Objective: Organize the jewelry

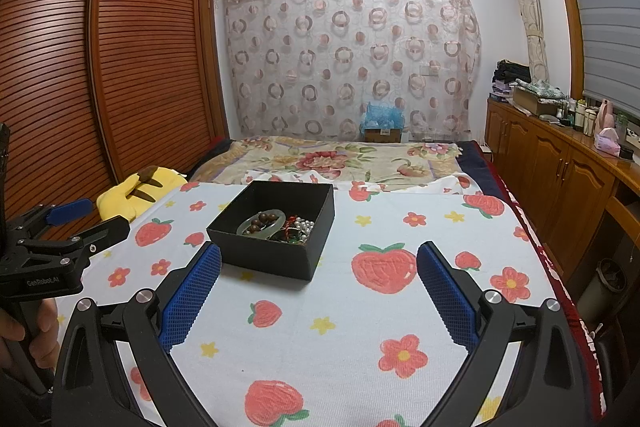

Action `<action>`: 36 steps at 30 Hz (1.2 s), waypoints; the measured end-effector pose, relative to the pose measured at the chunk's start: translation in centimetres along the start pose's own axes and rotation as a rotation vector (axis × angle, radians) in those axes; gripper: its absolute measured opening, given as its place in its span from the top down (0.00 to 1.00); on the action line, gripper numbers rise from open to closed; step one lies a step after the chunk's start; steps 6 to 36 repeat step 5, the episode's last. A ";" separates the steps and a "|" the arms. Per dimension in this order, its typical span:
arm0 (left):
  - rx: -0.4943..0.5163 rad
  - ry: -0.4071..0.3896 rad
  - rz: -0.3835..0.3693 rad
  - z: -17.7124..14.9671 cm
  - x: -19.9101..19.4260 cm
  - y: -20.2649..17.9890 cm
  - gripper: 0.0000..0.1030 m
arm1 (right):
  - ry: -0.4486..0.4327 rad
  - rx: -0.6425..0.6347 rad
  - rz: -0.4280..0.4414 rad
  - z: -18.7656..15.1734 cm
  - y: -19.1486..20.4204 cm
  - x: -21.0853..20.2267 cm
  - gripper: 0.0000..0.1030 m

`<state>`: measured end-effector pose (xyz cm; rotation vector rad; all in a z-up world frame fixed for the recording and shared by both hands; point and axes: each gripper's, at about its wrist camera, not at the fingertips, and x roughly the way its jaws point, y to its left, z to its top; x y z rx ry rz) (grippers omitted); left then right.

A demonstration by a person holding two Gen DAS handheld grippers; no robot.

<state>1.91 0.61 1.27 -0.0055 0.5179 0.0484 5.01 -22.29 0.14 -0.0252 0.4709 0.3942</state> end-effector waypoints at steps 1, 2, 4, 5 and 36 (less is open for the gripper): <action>-0.001 0.000 -0.001 -0.1 -0.1 0.0 0.07 | 0.000 0.000 0.000 0.0 0.0 0.1 0.04; 0.001 0.000 0.002 0.0 0.0 -0.1 0.07 | -0.001 0.000 0.000 0.0 0.0 0.0 0.04; 0.003 0.001 0.002 -0.1 0.0 -0.1 0.07 | -0.002 -0.001 -0.002 0.0 0.0 0.1 0.04; 0.002 0.001 0.001 0.0 0.0 -0.1 0.07 | -0.002 0.000 -0.001 0.0 0.0 0.1 0.04; 0.002 0.001 0.001 0.0 0.0 -0.1 0.07 | -0.002 0.000 -0.001 0.0 0.0 0.1 0.04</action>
